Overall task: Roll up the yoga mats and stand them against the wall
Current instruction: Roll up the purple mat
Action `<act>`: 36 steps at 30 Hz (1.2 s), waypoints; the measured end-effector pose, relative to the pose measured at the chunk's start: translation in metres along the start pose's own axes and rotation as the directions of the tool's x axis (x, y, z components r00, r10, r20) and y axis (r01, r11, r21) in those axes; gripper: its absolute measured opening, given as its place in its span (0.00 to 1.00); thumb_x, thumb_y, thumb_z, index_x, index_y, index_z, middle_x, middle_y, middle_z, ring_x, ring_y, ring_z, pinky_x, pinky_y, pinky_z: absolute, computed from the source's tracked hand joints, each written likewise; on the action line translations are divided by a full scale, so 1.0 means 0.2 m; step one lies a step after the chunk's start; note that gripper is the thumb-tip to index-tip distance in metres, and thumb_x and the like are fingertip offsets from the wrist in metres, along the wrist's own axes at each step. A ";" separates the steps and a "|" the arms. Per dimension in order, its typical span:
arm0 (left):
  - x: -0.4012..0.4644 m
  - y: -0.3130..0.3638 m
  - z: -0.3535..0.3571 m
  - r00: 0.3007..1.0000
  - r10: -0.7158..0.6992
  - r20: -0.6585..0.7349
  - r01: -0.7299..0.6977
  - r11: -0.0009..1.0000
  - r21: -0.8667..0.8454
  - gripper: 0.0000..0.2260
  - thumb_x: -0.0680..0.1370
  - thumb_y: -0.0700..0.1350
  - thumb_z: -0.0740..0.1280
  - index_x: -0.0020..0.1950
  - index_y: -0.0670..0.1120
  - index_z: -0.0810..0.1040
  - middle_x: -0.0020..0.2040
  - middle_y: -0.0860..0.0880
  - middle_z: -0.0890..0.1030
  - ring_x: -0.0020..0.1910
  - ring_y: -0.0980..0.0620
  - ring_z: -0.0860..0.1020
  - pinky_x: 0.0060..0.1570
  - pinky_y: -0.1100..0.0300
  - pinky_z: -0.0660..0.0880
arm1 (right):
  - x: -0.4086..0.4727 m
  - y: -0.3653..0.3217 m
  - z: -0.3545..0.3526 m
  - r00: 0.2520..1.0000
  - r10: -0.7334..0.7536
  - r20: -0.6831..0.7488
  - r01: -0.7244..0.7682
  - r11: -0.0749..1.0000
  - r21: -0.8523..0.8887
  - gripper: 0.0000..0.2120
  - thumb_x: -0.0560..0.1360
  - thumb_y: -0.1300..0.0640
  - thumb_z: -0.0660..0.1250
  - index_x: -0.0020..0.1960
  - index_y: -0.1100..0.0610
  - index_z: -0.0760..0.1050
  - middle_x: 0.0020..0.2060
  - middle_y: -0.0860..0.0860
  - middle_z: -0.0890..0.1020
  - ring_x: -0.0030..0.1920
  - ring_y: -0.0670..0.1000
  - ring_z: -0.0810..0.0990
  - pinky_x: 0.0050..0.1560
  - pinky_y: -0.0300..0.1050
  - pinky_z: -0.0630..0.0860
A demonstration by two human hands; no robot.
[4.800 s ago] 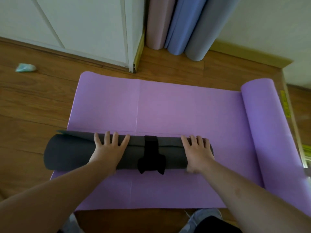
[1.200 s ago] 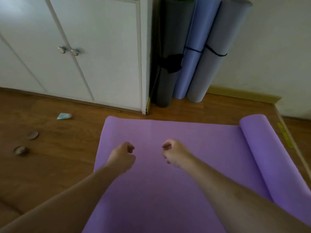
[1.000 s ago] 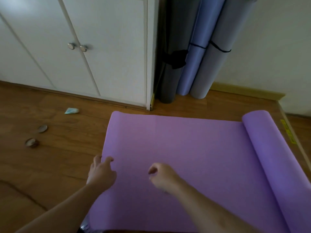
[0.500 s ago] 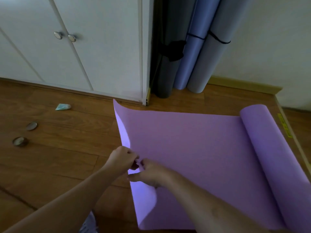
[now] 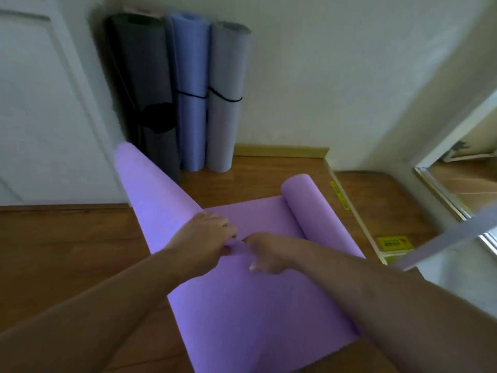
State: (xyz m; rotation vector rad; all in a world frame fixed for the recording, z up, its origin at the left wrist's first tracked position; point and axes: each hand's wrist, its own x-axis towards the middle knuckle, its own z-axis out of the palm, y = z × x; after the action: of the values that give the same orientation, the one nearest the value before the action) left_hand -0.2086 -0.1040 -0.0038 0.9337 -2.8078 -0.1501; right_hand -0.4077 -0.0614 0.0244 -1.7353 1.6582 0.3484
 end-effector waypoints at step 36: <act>-0.16 0.28 -0.49 0.955 0.283 0.085 -0.295 0.925 0.239 0.32 0.58 0.45 0.78 0.59 0.52 0.68 0.36 0.52 0.78 0.26 0.45 0.79 0.27 0.60 0.58 | -0.36 0.25 -0.54 0.694 -0.164 -0.701 -0.164 0.912 -0.375 0.30 0.68 0.58 0.70 0.69 0.40 0.75 0.57 0.47 0.82 0.57 0.60 0.83 0.45 0.51 0.77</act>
State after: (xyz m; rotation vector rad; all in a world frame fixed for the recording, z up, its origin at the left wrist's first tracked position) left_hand -0.1971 -0.0438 0.0974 0.5502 -3.0183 0.2298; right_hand -0.4958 -0.0725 0.1326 -2.4013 2.2563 -0.0248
